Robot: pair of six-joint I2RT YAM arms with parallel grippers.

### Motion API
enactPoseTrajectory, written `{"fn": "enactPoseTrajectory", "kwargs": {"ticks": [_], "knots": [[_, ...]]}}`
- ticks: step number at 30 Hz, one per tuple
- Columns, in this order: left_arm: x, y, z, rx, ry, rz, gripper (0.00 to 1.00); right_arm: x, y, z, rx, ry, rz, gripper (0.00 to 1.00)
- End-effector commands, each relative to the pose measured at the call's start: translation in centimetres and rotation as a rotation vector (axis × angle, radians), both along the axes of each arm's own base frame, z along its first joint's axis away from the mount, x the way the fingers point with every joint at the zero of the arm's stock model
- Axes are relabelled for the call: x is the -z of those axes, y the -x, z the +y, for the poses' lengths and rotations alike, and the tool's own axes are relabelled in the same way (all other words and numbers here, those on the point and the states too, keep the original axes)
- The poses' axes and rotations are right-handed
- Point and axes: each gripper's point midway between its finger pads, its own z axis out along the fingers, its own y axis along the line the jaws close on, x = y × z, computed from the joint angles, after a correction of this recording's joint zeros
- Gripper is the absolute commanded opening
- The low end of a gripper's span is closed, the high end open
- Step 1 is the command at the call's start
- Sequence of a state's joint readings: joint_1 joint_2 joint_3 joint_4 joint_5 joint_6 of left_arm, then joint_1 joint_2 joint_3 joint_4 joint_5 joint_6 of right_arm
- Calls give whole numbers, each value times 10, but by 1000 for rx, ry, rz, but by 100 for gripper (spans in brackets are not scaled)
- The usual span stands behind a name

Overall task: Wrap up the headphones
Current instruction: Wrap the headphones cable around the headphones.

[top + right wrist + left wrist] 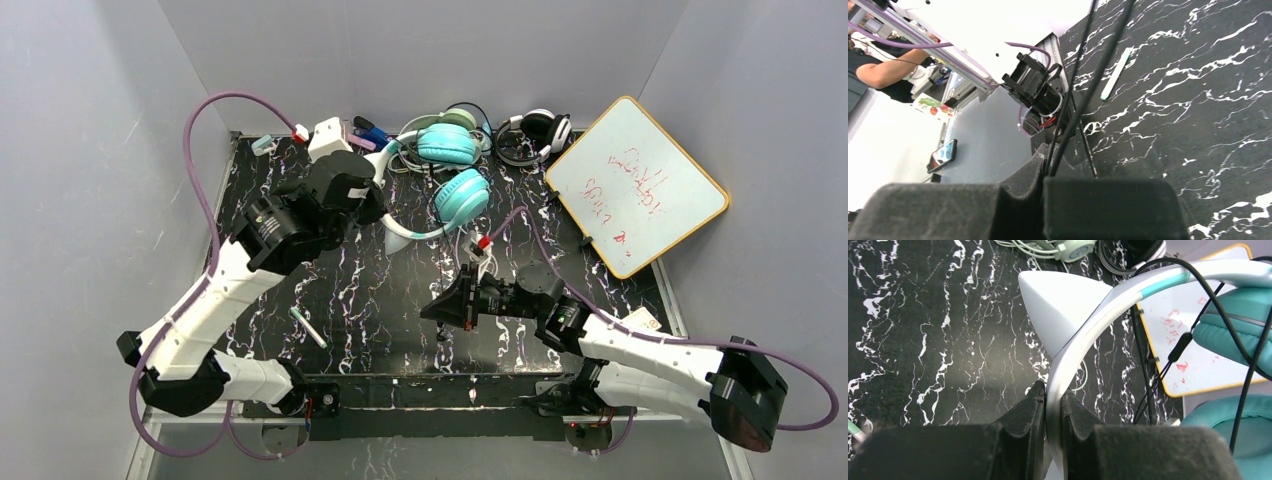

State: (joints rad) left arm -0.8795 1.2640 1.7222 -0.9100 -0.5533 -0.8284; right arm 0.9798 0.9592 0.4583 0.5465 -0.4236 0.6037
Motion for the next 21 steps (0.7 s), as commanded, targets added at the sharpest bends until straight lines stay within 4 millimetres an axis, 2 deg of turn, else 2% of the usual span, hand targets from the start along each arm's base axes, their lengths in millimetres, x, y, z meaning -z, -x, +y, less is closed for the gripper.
{"fn": "enactPoseTrajectory", "kwargs": {"ticks": [1,6,11,17,21], "knots": [[-27,-25,15,-205,95,-116,0,-23,9,12,4,-15,48,1],[-19,-37,42,-293,-109,-156,0,-25,21,17,-11,-10,72,1],[4,-42,64,-343,-349,-156,0,-33,18,20,9,37,80,1],[47,-45,64,-294,-506,-120,0,-42,0,30,91,75,121,1],[81,-43,52,-210,-497,-86,0,-54,-14,37,152,51,129,4]]}}
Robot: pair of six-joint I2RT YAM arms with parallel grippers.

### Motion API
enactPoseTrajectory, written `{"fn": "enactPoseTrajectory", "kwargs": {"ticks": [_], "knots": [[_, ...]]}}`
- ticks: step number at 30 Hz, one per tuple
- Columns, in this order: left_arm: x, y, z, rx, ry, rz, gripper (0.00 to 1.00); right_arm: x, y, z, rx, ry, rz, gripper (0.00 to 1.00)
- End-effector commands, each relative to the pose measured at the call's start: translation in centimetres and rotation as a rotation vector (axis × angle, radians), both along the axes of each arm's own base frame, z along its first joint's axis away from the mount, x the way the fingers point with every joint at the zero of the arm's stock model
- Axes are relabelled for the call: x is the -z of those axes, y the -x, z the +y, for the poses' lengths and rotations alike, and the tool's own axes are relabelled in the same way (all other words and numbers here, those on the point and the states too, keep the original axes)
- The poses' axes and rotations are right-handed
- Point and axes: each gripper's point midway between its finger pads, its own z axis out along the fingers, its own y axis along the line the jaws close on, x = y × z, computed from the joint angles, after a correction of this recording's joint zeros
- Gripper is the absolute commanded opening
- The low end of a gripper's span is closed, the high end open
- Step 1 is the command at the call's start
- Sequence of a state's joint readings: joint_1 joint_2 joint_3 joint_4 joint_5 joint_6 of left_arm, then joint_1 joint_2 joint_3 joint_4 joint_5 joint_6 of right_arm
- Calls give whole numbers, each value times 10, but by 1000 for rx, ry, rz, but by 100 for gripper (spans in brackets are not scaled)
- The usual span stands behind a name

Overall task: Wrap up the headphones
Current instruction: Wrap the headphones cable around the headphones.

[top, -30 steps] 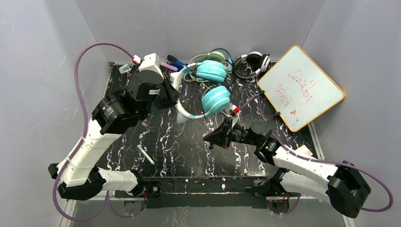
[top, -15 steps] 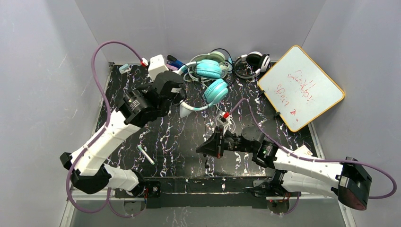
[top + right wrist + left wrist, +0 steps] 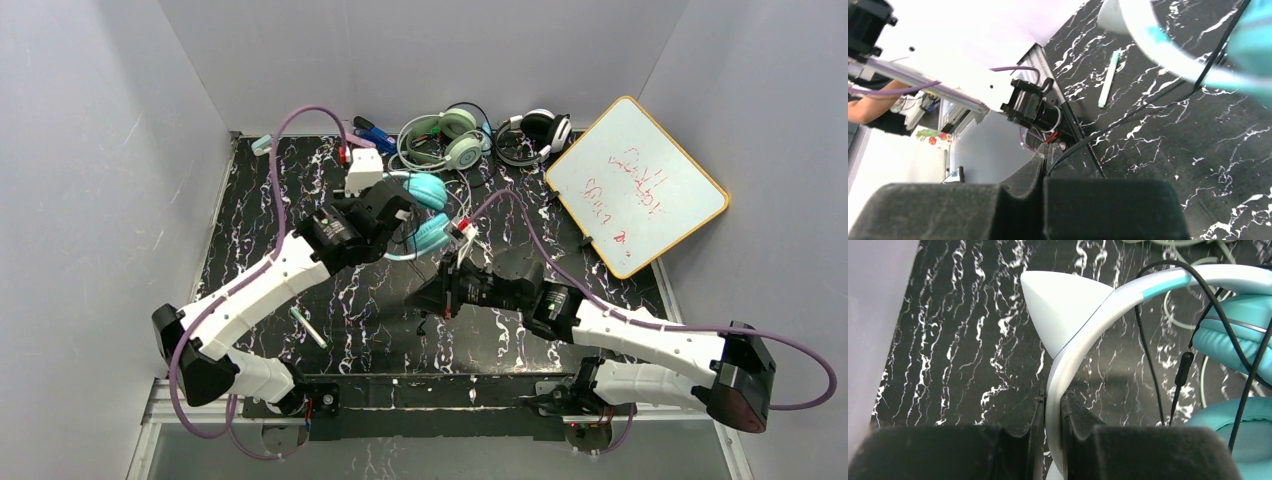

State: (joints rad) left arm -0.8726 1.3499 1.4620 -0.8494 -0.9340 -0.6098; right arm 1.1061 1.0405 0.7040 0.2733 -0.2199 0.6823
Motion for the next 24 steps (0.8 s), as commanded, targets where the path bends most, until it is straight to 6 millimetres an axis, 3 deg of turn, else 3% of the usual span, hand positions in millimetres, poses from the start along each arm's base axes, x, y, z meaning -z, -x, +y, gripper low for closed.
{"fn": "enactPoseTrajectory", "kwargs": {"ticks": [1,5,10,15,17,24], "knots": [[3,-5,-7,26,78,-64,0,-26,-18,10,86,-29,9,4],[31,4,-25,158,101,19,0,-28,-34,17,146,4,1,7],[56,17,-25,247,55,98,0,-23,-59,15,280,78,19,13],[78,32,-32,302,108,168,0,-16,-78,13,388,56,89,26],[87,37,-36,311,131,201,0,-17,-85,13,422,39,102,36],[119,49,-48,331,189,295,0,-9,-109,11,555,27,200,42]]}}
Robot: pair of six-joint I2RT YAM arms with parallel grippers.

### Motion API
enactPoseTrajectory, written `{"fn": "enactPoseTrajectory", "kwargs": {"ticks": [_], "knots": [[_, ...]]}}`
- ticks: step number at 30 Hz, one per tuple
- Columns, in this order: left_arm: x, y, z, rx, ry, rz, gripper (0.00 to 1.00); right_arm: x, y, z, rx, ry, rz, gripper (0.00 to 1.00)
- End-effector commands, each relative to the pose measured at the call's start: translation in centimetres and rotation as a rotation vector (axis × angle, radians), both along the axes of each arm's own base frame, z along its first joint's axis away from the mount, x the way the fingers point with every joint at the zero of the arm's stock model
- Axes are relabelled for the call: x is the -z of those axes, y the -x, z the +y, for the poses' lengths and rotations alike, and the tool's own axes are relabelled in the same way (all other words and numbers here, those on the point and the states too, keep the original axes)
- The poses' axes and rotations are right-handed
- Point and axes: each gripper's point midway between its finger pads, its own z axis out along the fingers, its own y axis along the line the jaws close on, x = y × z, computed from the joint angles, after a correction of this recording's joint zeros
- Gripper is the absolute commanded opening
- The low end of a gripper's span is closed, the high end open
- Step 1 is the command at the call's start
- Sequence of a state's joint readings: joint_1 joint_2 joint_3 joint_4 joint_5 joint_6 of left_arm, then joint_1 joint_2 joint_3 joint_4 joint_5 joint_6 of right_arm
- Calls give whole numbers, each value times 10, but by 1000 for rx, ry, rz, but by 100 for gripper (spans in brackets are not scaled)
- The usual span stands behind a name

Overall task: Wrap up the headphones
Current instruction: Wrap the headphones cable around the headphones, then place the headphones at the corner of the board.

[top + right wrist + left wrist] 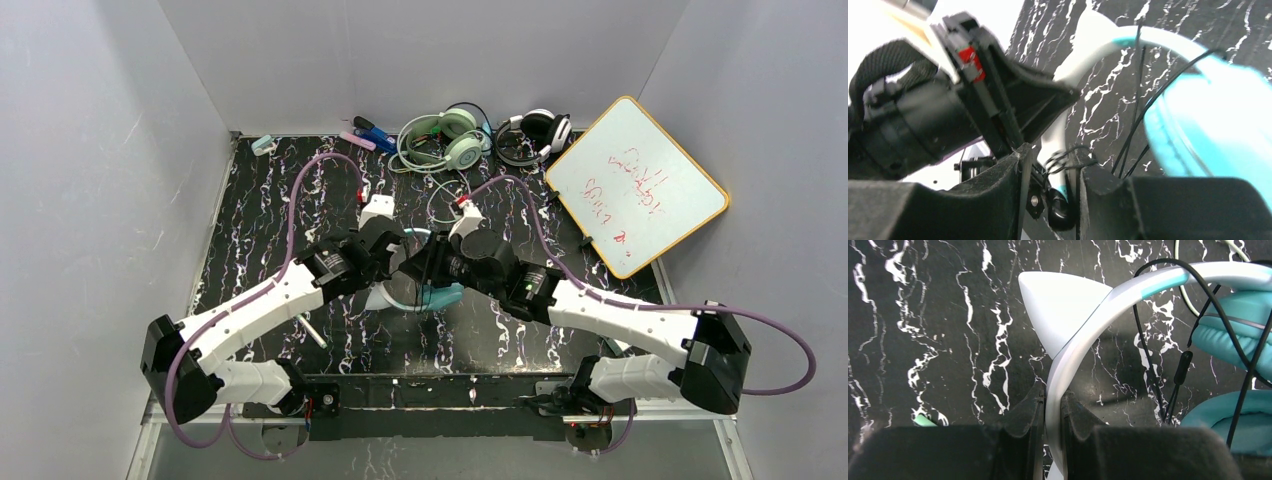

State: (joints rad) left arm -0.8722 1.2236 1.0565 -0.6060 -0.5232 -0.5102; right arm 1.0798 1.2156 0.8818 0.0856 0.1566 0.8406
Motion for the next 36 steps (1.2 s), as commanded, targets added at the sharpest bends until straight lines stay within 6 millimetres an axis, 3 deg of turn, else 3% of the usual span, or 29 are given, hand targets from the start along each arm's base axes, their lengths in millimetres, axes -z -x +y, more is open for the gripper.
{"fn": "enactPoseTrajectory", "kwargs": {"ticks": [1,6,10,13,17,21,28,36], "knots": [[9,7,-14,5,96,47,0,-27,-29,3,155,-107,32,42],[17,11,-19,4,129,74,0,-13,-41,0,244,-67,101,47],[18,15,-25,19,159,96,0,-13,-42,1,235,-63,98,66],[18,18,-27,10,176,120,0,-15,-43,0,235,-51,87,67],[19,22,-26,-14,169,154,0,-28,-43,-8,228,-55,35,67],[22,25,-23,-34,151,185,0,-57,-36,-14,162,-74,-84,67],[21,28,-20,-74,152,210,0,-89,-33,-47,191,-51,-225,73],[21,20,3,-135,87,230,0,-74,-34,-79,256,64,-242,74]]}}
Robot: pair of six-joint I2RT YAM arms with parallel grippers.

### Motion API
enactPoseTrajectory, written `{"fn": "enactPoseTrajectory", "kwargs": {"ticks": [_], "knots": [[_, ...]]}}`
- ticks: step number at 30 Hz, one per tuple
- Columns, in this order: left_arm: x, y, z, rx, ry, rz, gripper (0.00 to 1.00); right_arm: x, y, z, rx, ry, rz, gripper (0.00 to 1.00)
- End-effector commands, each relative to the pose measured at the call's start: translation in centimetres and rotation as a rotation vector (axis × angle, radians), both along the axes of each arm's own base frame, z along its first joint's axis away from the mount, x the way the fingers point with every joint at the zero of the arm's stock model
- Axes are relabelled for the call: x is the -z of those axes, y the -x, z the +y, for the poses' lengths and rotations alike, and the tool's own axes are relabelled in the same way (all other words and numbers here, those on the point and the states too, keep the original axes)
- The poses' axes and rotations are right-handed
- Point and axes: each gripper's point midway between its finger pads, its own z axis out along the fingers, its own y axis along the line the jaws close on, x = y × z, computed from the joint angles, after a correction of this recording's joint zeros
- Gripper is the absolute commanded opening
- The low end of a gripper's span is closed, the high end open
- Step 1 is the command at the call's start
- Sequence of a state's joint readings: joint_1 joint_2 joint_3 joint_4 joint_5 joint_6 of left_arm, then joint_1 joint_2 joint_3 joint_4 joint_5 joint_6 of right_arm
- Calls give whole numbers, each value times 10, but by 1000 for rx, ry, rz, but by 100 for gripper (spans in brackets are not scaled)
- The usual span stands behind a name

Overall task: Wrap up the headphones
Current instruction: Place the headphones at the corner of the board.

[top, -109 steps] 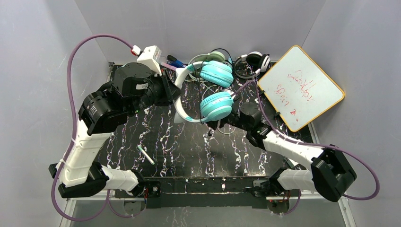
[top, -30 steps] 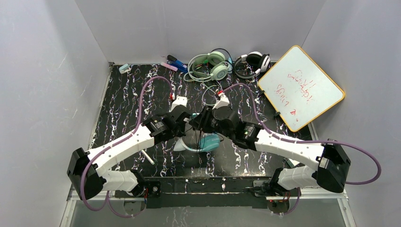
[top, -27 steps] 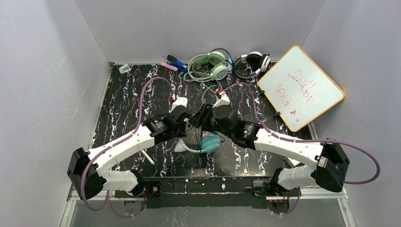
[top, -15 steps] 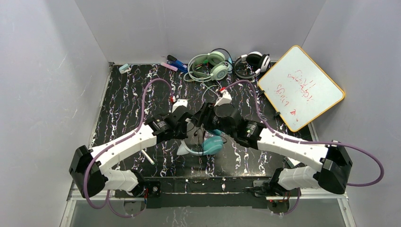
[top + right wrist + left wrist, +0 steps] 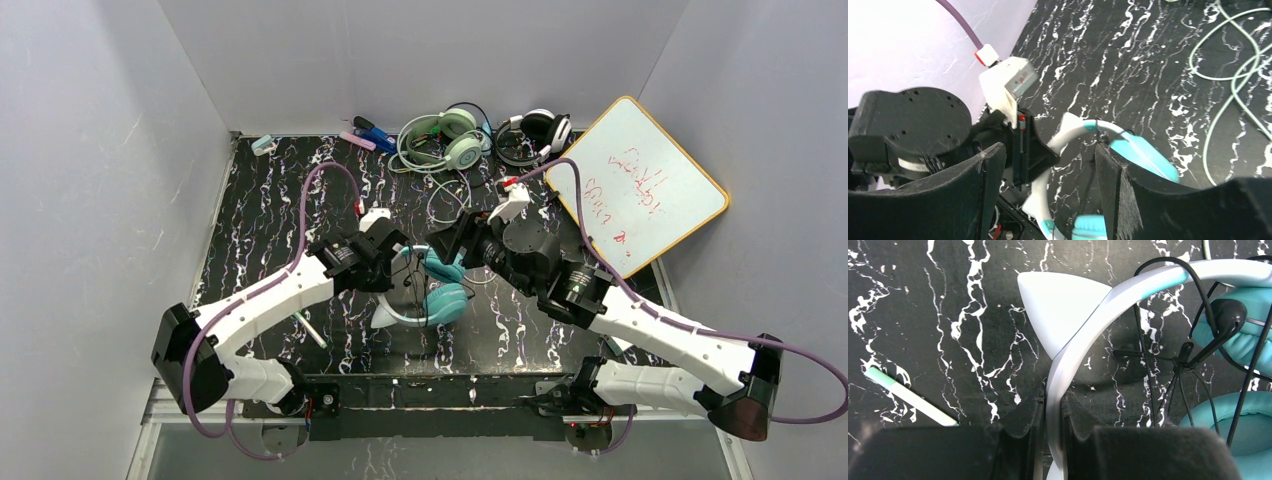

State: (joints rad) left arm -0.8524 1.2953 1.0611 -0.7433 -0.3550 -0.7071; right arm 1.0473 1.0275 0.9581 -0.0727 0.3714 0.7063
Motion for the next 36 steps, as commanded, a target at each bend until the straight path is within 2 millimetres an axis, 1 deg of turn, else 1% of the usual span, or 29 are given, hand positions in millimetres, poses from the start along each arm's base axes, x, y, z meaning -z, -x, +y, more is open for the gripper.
{"fn": "enactPoseTrajectory", "kwargs": {"ticks": [1,3,8,12,16,19,23,25,26,30,33,36], "knots": [[-17,-16,13,-70,12,-23,0,-6,-5,-18,54,48,-40,74],[-15,-23,25,-93,12,-4,0,-5,-4,-18,46,59,-38,74],[-16,-48,64,-191,1,-2,0,-2,3,-17,8,88,-3,75],[-14,-72,110,-293,-50,12,0,-4,13,-19,-28,78,22,74],[-10,-92,156,-411,-139,26,0,-6,19,-28,-24,59,27,74],[-8,-104,178,-510,-130,10,0,-9,22,-35,-19,46,22,74],[-6,-118,211,-685,-78,-22,0,-19,26,-41,-19,34,14,74],[-3,-121,232,-779,-75,-31,0,-23,27,-43,-21,35,12,74],[-1,-121,249,-841,-75,-32,0,-24,29,-44,-24,37,13,74],[10,-116,294,-1033,-45,-31,0,-30,34,-46,-46,21,4,74],[20,-110,321,-1166,7,-41,0,-31,36,-50,-45,11,-3,74],[32,-98,346,-1281,14,-28,0,-31,37,-53,-39,10,-7,74]]}}
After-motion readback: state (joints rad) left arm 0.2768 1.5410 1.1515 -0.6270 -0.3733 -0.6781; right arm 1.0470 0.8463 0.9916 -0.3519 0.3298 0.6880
